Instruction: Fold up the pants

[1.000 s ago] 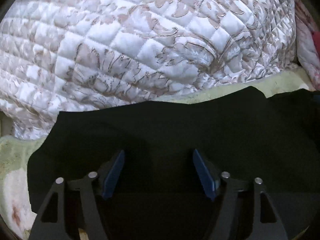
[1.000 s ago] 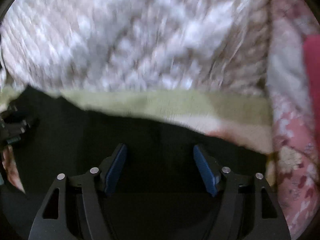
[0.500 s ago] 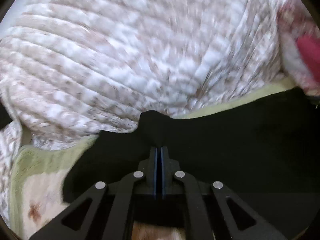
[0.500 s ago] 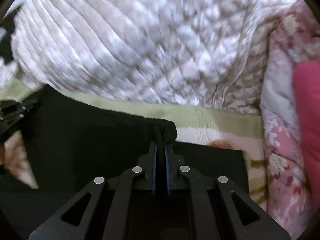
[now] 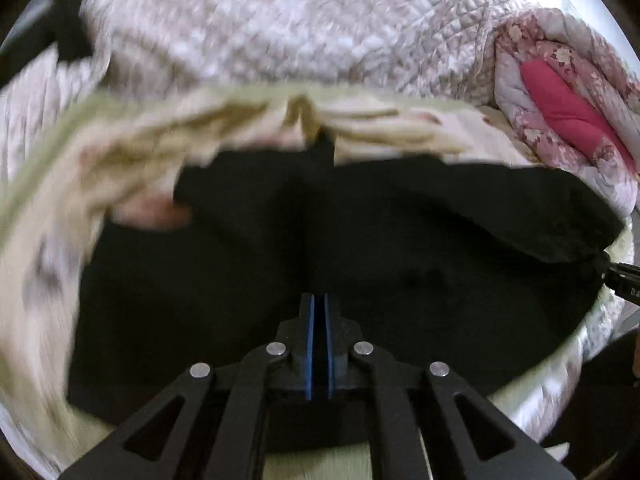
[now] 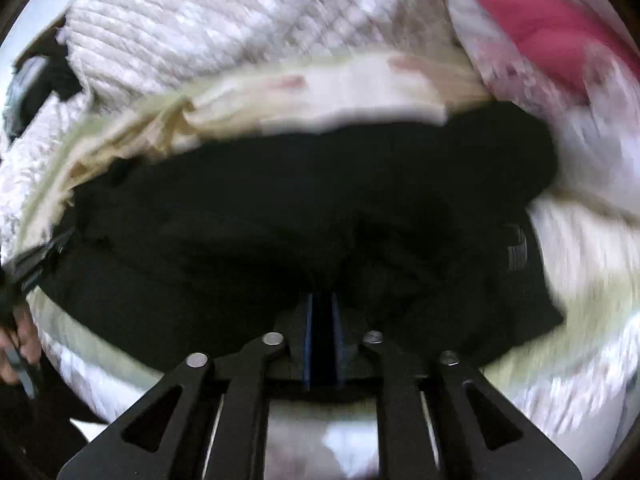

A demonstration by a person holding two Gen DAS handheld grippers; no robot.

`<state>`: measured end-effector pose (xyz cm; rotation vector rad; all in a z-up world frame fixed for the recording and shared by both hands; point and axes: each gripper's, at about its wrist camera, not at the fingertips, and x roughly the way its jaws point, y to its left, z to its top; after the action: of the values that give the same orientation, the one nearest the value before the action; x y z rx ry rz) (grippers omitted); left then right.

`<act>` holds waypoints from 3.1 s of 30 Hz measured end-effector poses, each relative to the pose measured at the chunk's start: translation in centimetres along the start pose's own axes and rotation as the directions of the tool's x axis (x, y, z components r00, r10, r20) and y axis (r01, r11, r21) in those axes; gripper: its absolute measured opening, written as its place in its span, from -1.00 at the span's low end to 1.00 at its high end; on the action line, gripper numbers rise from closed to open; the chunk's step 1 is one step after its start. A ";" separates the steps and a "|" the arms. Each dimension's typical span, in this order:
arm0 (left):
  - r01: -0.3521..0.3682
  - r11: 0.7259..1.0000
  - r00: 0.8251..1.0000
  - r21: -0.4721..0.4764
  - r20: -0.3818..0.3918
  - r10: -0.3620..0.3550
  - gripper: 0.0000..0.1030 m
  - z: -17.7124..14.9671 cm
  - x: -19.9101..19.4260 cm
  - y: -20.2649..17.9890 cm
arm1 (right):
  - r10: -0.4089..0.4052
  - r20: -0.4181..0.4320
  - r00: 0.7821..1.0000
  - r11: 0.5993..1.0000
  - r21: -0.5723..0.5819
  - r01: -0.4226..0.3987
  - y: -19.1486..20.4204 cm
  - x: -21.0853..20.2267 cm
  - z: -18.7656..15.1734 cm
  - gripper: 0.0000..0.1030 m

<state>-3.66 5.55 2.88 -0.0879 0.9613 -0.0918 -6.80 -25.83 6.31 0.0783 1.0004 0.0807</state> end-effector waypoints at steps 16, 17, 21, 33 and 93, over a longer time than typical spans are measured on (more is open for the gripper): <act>-0.095 0.995 0.992 0.013 0.085 0.094 0.08 9.9 3.1 -0.8 | 0.073 0.193 0.979 0.860 0.485 -0.160 -8.3 -2.1 -1.0 0.14; -0.124 0.991 0.991 0.042 0.053 0.122 0.08 10.4 4.7 -1.3 | 0.079 0.190 0.979 0.850 0.501 -0.166 -8.7 -2.1 -1.1 0.14; -0.137 0.987 0.988 0.087 -0.056 0.142 -0.71 10.1 8.6 -2.0 | 0.061 0.199 0.978 0.814 0.557 -0.164 -10.4 -1.7 -1.0 0.14; -0.164 0.942 0.932 -0.293 0.268 0.245 -0.91 -0.2 -5.9 4.0 | -0.009 0.269 0.963 0.803 0.576 -0.153 -11.9 -2.3 -1.3 -0.70; -0.106 0.989 0.987 -0.100 0.110 0.117 -0.37 3.3 0.9 3.0 | -0.106 0.138 0.985 0.991 0.099 0.093 -6.6 1.7 6.9 -0.42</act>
<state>-0.37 8.54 3.69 -0.1240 0.8533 0.0613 0.13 -32.37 7.96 0.1166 0.8628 -0.0624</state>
